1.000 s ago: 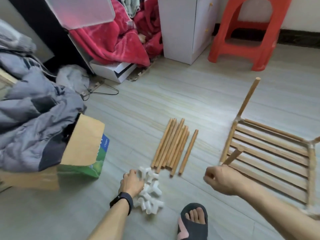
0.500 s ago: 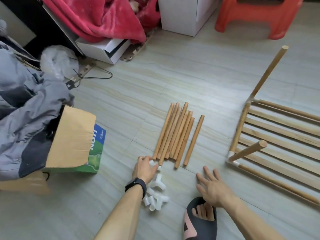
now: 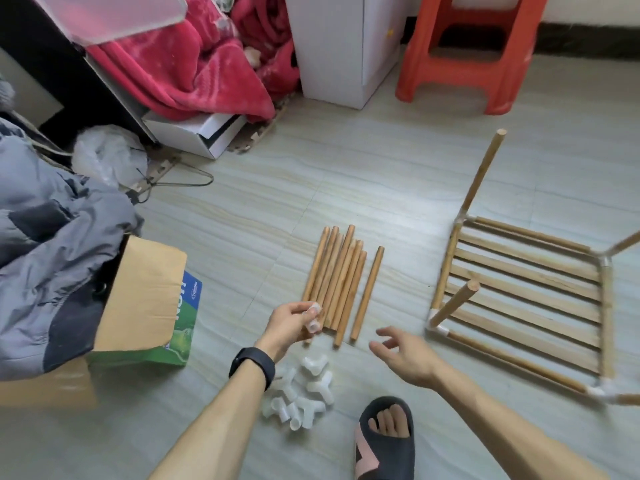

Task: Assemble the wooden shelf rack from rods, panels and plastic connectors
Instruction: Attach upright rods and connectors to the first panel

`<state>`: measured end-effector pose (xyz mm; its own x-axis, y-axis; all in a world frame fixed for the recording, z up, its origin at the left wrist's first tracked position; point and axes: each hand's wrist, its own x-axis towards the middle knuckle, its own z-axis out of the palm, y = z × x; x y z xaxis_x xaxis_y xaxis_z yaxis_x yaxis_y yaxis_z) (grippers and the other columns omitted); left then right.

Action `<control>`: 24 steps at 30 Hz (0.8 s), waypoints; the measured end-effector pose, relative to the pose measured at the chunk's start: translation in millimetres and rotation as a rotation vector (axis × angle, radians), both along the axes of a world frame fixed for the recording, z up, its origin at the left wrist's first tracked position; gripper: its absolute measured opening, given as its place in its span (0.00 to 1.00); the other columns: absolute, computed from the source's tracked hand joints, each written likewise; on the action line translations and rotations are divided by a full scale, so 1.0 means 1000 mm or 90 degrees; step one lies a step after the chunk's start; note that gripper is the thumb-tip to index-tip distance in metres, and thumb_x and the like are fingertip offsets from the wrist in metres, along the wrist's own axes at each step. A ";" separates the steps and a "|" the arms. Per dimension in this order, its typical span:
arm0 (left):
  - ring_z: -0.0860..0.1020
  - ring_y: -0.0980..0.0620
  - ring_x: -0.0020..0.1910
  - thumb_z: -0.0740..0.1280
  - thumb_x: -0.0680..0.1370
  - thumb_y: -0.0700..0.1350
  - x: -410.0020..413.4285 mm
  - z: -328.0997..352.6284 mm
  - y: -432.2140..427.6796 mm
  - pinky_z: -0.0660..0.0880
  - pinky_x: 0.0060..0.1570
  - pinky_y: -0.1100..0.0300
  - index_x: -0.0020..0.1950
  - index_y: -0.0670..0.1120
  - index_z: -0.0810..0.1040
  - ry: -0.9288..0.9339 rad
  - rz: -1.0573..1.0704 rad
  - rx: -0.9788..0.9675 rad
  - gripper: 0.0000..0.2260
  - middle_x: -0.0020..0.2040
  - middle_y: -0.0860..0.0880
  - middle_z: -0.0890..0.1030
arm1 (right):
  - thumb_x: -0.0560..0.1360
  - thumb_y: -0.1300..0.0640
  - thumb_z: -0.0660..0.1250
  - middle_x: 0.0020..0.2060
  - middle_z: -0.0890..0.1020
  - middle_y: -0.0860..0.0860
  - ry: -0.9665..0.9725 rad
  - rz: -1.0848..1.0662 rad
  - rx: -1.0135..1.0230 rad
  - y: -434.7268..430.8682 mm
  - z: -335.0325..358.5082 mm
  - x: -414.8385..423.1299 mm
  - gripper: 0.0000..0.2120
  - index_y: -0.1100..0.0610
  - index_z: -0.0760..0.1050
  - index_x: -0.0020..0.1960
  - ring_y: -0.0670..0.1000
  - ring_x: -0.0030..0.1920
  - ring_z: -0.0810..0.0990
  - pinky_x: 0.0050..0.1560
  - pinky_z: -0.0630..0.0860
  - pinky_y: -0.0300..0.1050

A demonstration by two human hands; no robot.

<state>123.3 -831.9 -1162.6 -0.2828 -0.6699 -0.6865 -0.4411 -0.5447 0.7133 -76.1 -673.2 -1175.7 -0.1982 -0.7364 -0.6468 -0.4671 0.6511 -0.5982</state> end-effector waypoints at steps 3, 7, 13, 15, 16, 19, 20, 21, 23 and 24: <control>0.85 0.43 0.50 0.68 0.81 0.36 -0.044 0.063 -0.002 0.82 0.46 0.57 0.66 0.40 0.77 0.160 -0.101 0.068 0.13 0.56 0.40 0.85 | 0.78 0.35 0.64 0.51 0.83 0.43 -0.044 -0.105 -0.144 -0.007 0.064 -0.013 0.22 0.44 0.71 0.68 0.41 0.42 0.86 0.42 0.77 0.39; 0.85 0.41 0.51 0.68 0.80 0.35 -0.102 0.148 0.012 0.83 0.51 0.55 0.64 0.44 0.78 0.265 -0.213 0.068 0.13 0.56 0.40 0.85 | 0.80 0.39 0.65 0.47 0.87 0.49 -0.086 -0.216 -0.261 -0.007 0.154 -0.048 0.13 0.47 0.77 0.56 0.46 0.38 0.87 0.38 0.77 0.41; 0.85 0.45 0.48 0.70 0.78 0.35 -0.161 0.236 0.045 0.82 0.47 0.58 0.62 0.41 0.79 0.344 -0.275 0.020 0.12 0.53 0.40 0.85 | 0.82 0.39 0.61 0.50 0.86 0.52 -0.107 -0.258 -0.271 0.024 0.251 -0.099 0.20 0.55 0.81 0.56 0.48 0.39 0.86 0.43 0.80 0.45; 0.85 0.48 0.45 0.72 0.77 0.35 -0.177 0.253 0.061 0.81 0.45 0.60 0.59 0.42 0.81 0.342 -0.292 -0.070 0.11 0.53 0.41 0.83 | 0.81 0.38 0.62 0.51 0.87 0.52 -0.144 -0.289 -0.301 0.039 0.269 -0.109 0.22 0.55 0.81 0.57 0.49 0.40 0.86 0.46 0.81 0.46; 0.85 0.49 0.45 0.73 0.76 0.35 -0.184 0.260 0.070 0.82 0.45 0.60 0.58 0.42 0.82 0.342 -0.292 -0.121 0.11 0.53 0.42 0.82 | 0.81 0.39 0.64 0.52 0.87 0.53 -0.155 -0.307 -0.324 0.046 0.274 -0.112 0.21 0.56 0.81 0.57 0.50 0.41 0.86 0.47 0.81 0.48; 0.84 0.49 0.51 0.78 0.73 0.39 -0.201 0.277 0.094 0.82 0.53 0.55 0.58 0.43 0.82 0.295 -0.296 -0.293 0.14 0.56 0.46 0.82 | 0.81 0.42 0.66 0.53 0.87 0.53 -0.204 -0.394 -0.382 0.065 0.279 -0.116 0.17 0.56 0.82 0.57 0.55 0.46 0.87 0.49 0.81 0.49; 0.84 0.51 0.53 0.78 0.73 0.41 -0.204 0.280 0.101 0.81 0.56 0.55 0.57 0.46 0.83 0.252 -0.304 -0.367 0.14 0.56 0.50 0.82 | 0.81 0.43 0.66 0.52 0.87 0.53 -0.231 -0.427 -0.395 0.070 0.278 -0.115 0.17 0.56 0.81 0.57 0.57 0.48 0.87 0.48 0.82 0.48; 0.83 0.54 0.54 0.79 0.73 0.43 -0.206 0.283 0.108 0.79 0.57 0.57 0.55 0.49 0.83 0.209 -0.313 -0.436 0.13 0.56 0.53 0.83 | 0.82 0.44 0.65 0.51 0.87 0.53 -0.256 -0.455 -0.407 0.074 0.276 -0.114 0.16 0.56 0.81 0.57 0.58 0.49 0.87 0.46 0.82 0.46; 0.82 0.56 0.53 0.80 0.71 0.47 -0.208 0.285 0.122 0.78 0.56 0.59 0.54 0.53 0.82 0.182 -0.305 -0.493 0.14 0.55 0.55 0.82 | 0.83 0.47 0.65 0.49 0.87 0.54 -0.306 -0.503 -0.433 0.079 0.274 -0.112 0.15 0.58 0.81 0.56 0.57 0.46 0.85 0.43 0.81 0.44; 0.81 0.56 0.54 0.80 0.70 0.47 -0.207 0.283 0.128 0.78 0.56 0.59 0.56 0.52 0.82 0.200 -0.288 -0.478 0.16 0.56 0.54 0.82 | 0.84 0.50 0.64 0.48 0.86 0.55 -0.334 -0.521 -0.449 0.081 0.273 -0.113 0.14 0.59 0.81 0.56 0.56 0.44 0.84 0.42 0.81 0.44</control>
<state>-83.9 -704.0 -879.4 -0.7246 -0.6883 0.0344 -0.2263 0.2848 0.9315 -188.8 -592.1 -902.5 -0.6058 -0.7394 -0.2938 0.3392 0.0941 -0.9360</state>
